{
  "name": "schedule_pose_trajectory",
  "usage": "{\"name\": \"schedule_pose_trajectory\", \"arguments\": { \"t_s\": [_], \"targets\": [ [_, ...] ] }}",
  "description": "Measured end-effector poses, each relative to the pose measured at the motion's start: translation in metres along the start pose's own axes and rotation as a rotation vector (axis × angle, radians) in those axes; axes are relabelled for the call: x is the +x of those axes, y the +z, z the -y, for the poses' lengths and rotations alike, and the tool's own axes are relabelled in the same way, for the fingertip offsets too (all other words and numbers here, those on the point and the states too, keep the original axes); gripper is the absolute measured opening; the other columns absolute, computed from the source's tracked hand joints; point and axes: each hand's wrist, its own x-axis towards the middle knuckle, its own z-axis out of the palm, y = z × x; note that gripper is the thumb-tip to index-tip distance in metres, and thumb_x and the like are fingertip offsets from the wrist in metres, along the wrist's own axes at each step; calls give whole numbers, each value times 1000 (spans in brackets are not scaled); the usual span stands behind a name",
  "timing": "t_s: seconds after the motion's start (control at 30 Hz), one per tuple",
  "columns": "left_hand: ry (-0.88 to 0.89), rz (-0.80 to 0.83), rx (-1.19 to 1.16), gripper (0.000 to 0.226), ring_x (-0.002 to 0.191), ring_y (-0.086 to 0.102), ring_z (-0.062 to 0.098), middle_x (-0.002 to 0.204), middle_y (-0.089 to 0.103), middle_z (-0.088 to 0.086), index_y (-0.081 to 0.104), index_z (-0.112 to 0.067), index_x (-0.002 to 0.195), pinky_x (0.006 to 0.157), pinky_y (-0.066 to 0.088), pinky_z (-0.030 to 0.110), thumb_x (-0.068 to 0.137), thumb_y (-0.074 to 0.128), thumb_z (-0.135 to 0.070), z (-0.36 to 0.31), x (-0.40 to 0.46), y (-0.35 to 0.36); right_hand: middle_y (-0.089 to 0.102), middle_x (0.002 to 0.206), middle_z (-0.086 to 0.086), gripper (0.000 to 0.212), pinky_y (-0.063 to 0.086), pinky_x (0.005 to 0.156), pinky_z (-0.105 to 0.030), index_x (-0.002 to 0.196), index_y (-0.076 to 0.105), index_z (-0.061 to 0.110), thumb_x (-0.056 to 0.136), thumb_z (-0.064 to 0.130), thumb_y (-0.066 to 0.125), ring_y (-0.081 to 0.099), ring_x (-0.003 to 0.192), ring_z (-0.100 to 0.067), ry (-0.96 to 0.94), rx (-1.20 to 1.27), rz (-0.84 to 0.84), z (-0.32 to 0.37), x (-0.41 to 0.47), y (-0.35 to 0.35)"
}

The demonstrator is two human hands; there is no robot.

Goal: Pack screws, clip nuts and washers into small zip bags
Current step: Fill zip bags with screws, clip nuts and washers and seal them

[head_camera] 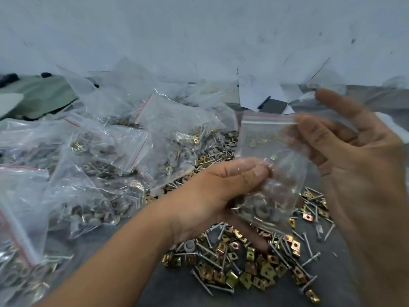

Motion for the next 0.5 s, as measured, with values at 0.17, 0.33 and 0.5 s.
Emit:
{"name": "schedule_pose_trajectory", "arguments": {
  "t_s": [0.17,0.33,0.5],
  "targets": [
    [-67,-82,29,38,69,75,41,116,70,38,60,6,122,32,39,20,113,51,-31,4,4,0,80,98,-9,40,64,80,-34,122,72,21,84,28,82,78,94,-24,41,-154,-113,-7,3,-19],
    [-49,-300,-58,23,45,62,15,90,74,22,73,-4,114,33,41,18,106,61,-22,-15,-7,-19,79,107,-7,69,64,73,-30,127,65,14,67,46,82,79,93,-26,192,-174,-182,-15,5,-27],
    [113,-560,-111,33,72,74,16,102,77,17,73,1,117,62,62,20,84,74,-5,-32,-19,-50,80,102,-3,36,65,75,-33,118,69,13,86,27,74,79,89,-25,348,-239,-169,-25,4,-26]
  ]
}}
